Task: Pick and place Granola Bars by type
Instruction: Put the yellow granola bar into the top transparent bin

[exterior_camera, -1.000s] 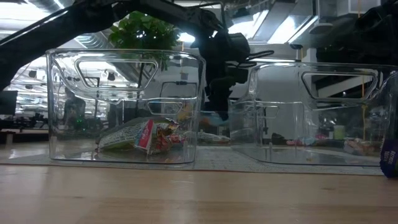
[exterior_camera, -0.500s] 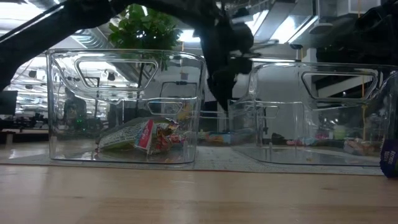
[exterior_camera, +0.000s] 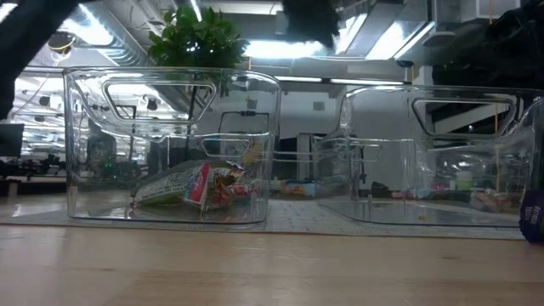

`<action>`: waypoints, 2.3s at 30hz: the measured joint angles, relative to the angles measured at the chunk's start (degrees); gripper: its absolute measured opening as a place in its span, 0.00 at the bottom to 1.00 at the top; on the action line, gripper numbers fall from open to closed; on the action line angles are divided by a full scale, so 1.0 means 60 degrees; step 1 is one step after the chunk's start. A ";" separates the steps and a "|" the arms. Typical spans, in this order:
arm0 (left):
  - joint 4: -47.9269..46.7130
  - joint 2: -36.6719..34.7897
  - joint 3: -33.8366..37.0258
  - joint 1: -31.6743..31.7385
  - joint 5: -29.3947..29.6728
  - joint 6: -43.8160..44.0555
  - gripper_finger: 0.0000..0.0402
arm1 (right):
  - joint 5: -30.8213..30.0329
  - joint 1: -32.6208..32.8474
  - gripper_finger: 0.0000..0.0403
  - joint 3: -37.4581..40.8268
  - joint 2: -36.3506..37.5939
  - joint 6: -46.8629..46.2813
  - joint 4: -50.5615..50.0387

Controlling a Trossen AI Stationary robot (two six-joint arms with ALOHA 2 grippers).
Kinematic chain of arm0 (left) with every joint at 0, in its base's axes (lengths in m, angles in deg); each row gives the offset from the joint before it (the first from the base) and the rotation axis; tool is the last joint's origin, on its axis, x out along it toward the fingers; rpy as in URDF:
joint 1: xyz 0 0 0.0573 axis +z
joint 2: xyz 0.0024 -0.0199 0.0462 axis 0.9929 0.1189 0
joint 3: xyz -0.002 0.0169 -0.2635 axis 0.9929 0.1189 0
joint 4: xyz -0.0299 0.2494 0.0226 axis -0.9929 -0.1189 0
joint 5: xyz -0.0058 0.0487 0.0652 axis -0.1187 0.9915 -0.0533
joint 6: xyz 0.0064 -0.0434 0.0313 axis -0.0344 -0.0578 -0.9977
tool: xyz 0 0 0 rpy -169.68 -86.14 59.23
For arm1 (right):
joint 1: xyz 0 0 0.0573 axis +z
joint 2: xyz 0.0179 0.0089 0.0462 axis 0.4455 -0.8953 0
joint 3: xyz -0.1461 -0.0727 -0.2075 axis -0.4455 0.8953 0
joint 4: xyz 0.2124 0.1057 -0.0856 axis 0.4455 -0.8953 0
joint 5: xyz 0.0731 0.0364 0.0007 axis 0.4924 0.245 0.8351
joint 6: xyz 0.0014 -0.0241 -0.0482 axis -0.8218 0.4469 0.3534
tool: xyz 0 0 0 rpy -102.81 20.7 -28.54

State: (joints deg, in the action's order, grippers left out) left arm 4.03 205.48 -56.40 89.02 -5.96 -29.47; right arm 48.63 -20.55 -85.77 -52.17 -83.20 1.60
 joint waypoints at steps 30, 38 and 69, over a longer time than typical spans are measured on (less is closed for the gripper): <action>0.4826 -1.1909 0.9563 -0.1105 0.2082 0.0754 0.22 | 0.0000 -0.0003 0.58 0.0002 -0.0001 -0.0001 -0.0001; 0.9973 -1.6090 1.6195 -0.1105 0.1314 0.1340 0.19 | 0.0000 0.0001 0.58 0.0000 -0.0001 0.0010 -0.0002; 1.1398 -1.9620 2.1784 -0.0981 0.1433 0.1929 0.09 | -0.0441 -0.0003 0.58 0.0000 -0.0087 0.0640 0.0087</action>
State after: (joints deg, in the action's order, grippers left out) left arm 72.41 87.77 74.30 83.14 2.64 -17.90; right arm 45.99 -20.57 -85.77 -52.69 -79.36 2.12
